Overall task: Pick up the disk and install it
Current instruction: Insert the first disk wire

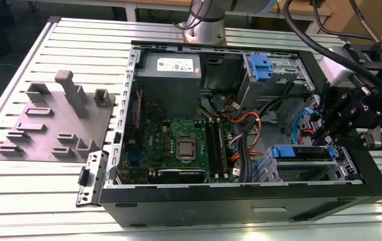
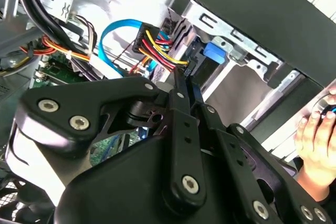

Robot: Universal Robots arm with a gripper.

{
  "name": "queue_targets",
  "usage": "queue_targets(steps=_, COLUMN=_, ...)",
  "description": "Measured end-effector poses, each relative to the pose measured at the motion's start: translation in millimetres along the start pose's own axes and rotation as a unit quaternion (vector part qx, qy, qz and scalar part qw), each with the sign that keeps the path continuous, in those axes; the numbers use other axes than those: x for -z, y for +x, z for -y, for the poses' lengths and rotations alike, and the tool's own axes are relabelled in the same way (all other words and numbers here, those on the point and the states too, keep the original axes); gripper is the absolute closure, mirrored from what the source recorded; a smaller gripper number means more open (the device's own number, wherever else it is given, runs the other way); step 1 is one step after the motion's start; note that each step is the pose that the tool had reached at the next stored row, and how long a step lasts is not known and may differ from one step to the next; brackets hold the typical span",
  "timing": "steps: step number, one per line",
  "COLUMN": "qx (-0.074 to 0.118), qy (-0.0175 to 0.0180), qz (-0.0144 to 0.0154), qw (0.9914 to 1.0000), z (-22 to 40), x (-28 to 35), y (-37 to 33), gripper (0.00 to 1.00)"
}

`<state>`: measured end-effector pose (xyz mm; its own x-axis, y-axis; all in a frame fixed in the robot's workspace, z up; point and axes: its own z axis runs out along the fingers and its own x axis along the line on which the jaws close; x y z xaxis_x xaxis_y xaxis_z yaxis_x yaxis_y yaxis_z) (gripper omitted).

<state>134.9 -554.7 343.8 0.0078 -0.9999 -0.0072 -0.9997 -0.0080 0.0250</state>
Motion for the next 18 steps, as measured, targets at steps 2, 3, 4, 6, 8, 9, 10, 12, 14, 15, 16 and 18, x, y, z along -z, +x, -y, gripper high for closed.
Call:
queue_targets(steps=2, qx=0.000, qy=0.0034, qz=0.0008, qw=0.99999, z=-2.5, x=-0.8, y=0.3, gripper=0.84)
queue_targets(steps=3, qx=0.000, qy=0.0052, qz=0.0010, qw=0.99999, z=-3.6, x=-1.3, y=0.3, gripper=0.84)
queue_targets(steps=4, qx=0.000, qy=0.0069, qz=0.0013, qw=0.99998, z=-4.4, x=-1.9, y=0.4, gripper=0.84)
queue_targets(steps=6, qx=0.000, qy=0.0096, qz=0.0012, qw=0.99995, z=-5.7, x=-2.6, y=0.9, gripper=0.84)
queue_targets(steps=8, qx=0.000, qy=0.0123, qz=0.0012, qw=0.99992, z=-6.4, x=-3.3, y=1.4, gripper=0.84)
queue_targets(steps=9, qx=0.000, qy=0.0130, qz=0.0012, qw=0.99992, z=-6.3, x=-3.6, y=1.4, gripper=0.84)
queue_targets(steps=10, qx=0.000, qy=0.0131, qz=0.0012, qw=0.99991, z=-6.3, x=-3.9, y=1.4, gripper=0.84)
queue_targets(steps=12, qx=-0.001, qy=0.0134, qz=0.0012, qw=0.99991, z=-6.4, x=-4.5, y=1.5, gripper=0.84)
queue_targets(steps=14, qx=-0.003, qy=0.0135, qz=0.0012, qw=0.99990, z=-6.4, x=-5.0, y=1.6, gripper=0.84)
queue_targets(steps=15, qx=-0.003, qy=0.0136, qz=0.0013, qw=0.99990, z=-6.4, x=-5.2, y=1.8, gripper=0.84)
queue_targets(steps=16, qx=-0.003, qy=0.0139, qz=0.0014, qw=0.99990, z=-6.5, x=-5.5, y=2.2, gripper=0.84)
queue_targets(steps=18, qx=-0.003, qy=0.0148, qz=0.0013, qw=0.99989, z=-7.0, x=-5.8, y=2.8, gripper=0.84)
